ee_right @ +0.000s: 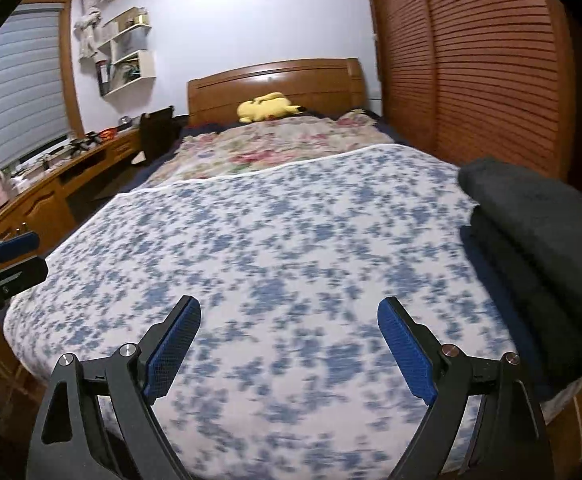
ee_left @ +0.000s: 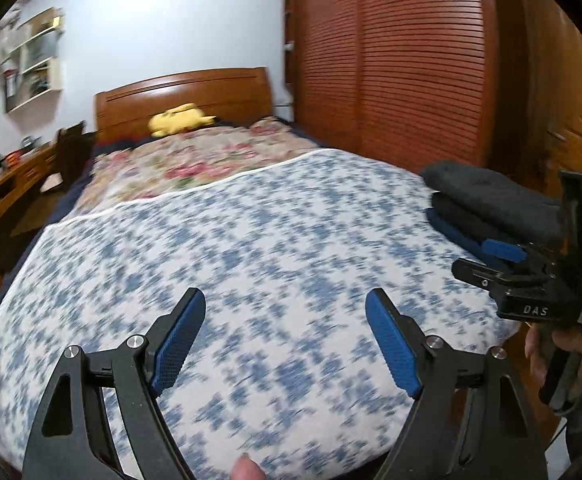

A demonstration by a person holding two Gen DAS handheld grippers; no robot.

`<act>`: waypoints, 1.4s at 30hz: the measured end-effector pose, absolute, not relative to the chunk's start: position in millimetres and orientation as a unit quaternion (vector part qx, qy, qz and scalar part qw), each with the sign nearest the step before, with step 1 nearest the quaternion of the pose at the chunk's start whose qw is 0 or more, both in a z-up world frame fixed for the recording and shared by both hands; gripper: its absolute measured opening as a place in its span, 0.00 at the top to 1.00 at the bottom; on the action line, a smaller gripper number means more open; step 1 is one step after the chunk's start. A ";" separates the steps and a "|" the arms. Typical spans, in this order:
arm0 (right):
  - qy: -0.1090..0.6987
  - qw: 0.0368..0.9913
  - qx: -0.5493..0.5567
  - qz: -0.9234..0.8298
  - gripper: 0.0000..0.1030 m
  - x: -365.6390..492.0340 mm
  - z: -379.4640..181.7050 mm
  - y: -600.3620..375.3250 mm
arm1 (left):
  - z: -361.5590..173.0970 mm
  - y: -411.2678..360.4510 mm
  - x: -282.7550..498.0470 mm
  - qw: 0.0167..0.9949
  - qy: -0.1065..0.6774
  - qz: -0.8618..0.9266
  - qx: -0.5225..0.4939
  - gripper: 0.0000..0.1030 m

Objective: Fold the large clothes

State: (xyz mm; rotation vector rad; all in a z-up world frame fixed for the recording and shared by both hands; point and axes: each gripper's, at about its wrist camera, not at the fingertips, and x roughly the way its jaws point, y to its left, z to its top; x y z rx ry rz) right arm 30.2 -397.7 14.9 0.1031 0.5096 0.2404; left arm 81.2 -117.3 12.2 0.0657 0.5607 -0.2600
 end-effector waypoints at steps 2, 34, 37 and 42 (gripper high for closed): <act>0.252 0.958 0.050 0.127 0.12 37.2 11.2 -392.0 | 7.8 -102.0 74.8 0.953 0.281 -0.109 0.027 0.20; 0.138 0.977 0.020 0.160 0.12 19.0 12.6 -347.9 | 31.7 0.9 10.5 0.980 0.200 0.000 -0.018 0.20; 0.141 0.977 0.023 0.160 0.12 18.2 13.0 -347.5 | 31.7 1.2 10.3 0.980 0.199 0.000 -0.018 0.20; 0.143 0.976 0.025 0.161 0.12 12.6 19.9 -345.5 | 31.4 -0.2 9.8 0.980 0.200 0.001 -0.018 0.20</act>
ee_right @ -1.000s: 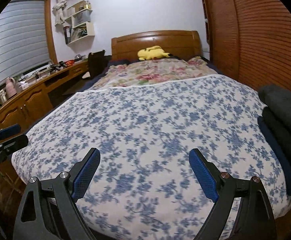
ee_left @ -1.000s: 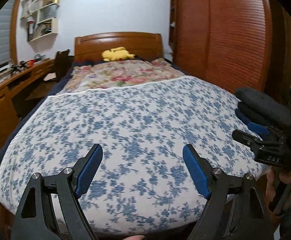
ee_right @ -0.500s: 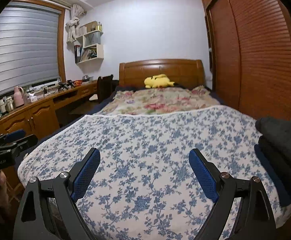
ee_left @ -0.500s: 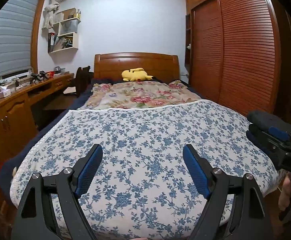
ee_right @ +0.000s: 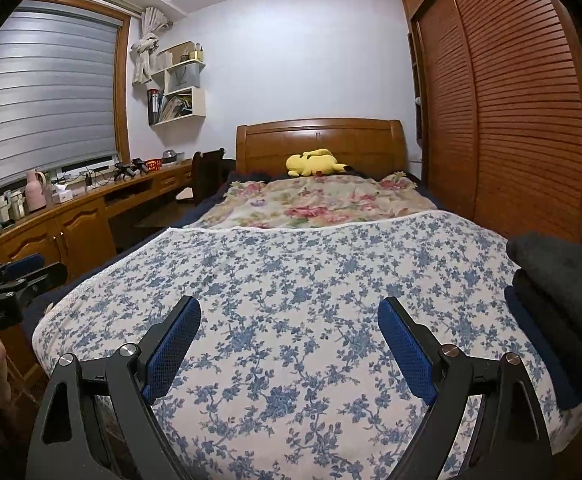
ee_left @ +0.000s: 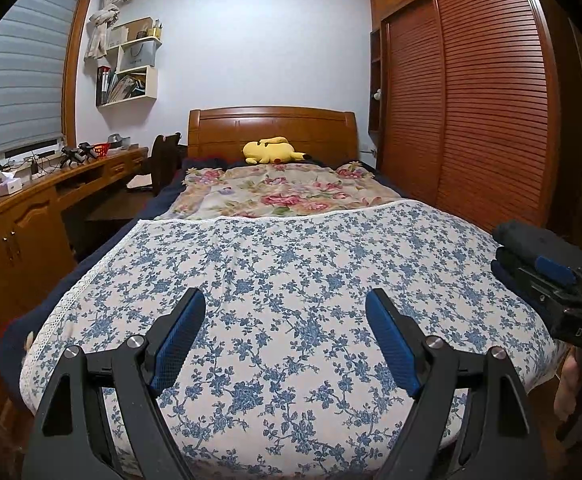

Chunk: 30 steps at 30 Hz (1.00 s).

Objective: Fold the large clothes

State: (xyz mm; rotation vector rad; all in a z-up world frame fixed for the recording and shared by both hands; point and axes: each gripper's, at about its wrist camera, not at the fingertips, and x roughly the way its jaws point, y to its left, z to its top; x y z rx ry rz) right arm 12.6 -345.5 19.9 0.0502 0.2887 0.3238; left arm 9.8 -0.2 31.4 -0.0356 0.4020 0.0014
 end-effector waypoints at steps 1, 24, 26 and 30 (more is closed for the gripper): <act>0.143 0.976 0.025 0.161 0.12 12.8 20.3 -344.3 | 31.0 0.4 9.2 0.980 0.200 0.002 -0.017 0.20; 0.143 0.977 0.029 0.157 0.12 14.4 19.1 -339.2 | 28.6 -2.6 6.5 0.980 0.199 0.001 -0.014 0.20; 0.143 0.977 0.029 0.157 0.12 14.6 19.4 -339.4 | 28.5 -2.6 6.4 0.980 0.198 0.001 -0.014 0.20; 0.143 0.977 0.029 0.157 0.12 14.9 19.0 -340.2 | 28.5 -2.8 6.4 0.980 0.199 0.000 -0.014 0.20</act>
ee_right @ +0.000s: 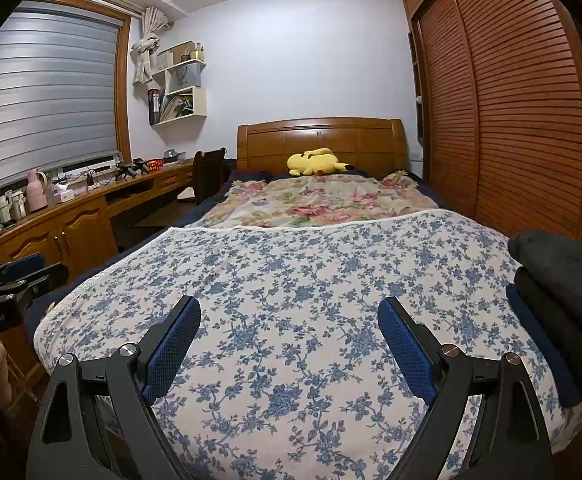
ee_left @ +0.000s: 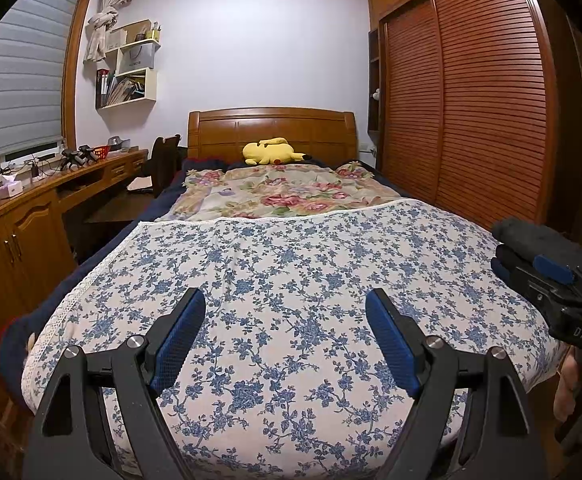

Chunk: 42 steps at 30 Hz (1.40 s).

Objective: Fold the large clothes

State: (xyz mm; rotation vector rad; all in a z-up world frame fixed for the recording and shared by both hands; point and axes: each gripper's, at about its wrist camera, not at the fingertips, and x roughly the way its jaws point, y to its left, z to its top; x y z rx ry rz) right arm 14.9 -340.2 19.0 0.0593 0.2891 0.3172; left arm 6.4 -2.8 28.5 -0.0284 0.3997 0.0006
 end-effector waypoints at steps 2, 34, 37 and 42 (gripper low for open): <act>0.143 0.977 0.029 0.157 0.12 14.9 19.4 -340.0 | 28.4 -2.8 6.3 0.980 0.199 0.001 -0.014 0.20; 0.144 0.976 0.033 0.158 0.12 14.9 21.3 -340.4 | 28.4 -5.9 4.6 0.980 0.197 0.003 -0.009 0.20; 0.144 0.976 0.033 0.157 0.12 14.9 20.9 -339.9 | 28.2 -5.9 4.6 0.980 0.197 0.003 -0.009 0.20; 0.144 0.976 0.034 0.159 0.12 14.6 20.8 -341.4 | 29.4 -6.7 5.3 0.980 0.198 0.003 -0.009 0.20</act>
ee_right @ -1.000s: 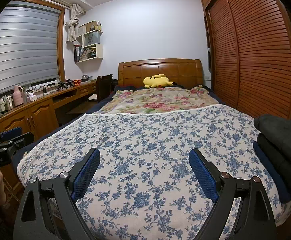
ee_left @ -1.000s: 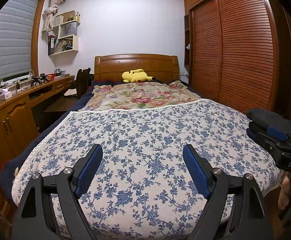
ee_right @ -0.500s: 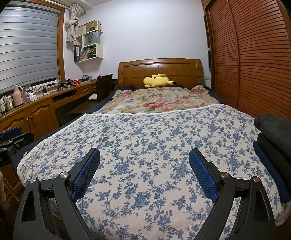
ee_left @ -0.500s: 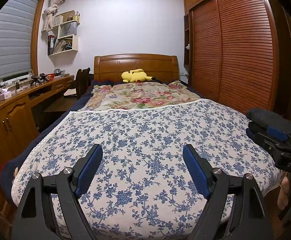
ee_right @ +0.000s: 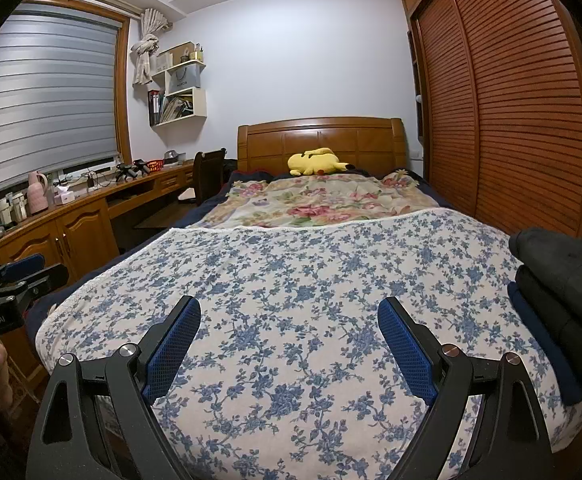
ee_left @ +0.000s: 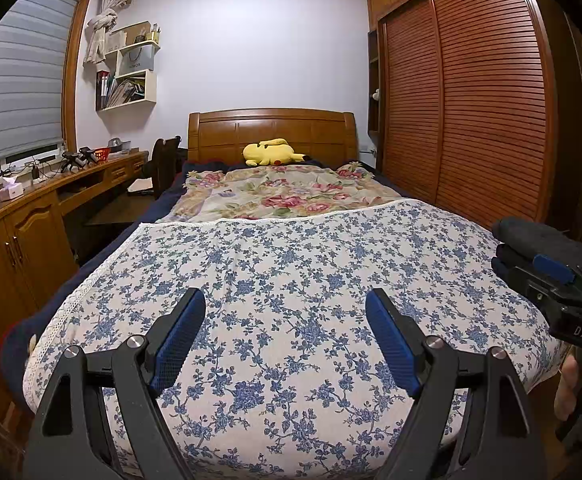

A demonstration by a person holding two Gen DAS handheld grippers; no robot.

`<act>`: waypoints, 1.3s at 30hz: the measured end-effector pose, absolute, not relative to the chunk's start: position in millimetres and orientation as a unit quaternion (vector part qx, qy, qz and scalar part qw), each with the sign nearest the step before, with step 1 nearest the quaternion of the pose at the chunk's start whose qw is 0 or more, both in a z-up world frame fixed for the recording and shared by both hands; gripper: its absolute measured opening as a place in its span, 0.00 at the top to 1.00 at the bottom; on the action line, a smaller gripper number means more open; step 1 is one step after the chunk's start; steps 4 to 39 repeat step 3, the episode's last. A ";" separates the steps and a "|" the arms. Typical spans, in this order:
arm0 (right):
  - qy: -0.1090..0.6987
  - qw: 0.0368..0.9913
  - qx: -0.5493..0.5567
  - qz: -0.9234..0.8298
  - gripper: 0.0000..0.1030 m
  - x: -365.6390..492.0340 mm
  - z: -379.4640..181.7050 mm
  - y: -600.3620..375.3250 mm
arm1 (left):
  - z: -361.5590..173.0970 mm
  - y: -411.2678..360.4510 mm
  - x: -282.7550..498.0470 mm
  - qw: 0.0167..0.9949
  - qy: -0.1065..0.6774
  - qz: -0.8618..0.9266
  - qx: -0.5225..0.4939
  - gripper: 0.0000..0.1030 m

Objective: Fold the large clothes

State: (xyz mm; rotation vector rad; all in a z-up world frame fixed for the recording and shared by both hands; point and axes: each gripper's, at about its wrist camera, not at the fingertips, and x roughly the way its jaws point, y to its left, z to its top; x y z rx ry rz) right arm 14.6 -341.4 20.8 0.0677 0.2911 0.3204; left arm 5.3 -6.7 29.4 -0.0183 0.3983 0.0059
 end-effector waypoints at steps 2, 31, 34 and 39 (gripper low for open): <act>0.145 0.976 0.034 0.159 0.12 14.7 20.8 -341.2 | 29.9 -6.9 5.4 0.980 0.198 0.003 -0.009 0.20; 0.145 0.976 0.034 0.159 0.12 14.6 20.7 -341.2 | 29.9 -6.8 5.3 0.980 0.198 0.003 -0.010 0.20; 0.145 0.976 0.034 0.159 0.12 14.6 20.7 -341.2 | 29.9 -6.8 5.3 0.980 0.198 0.003 -0.010 0.20; 0.145 0.976 0.034 0.159 0.12 14.6 20.7 -341.2 | 29.9 -6.8 5.3 0.980 0.198 0.003 -0.010 0.20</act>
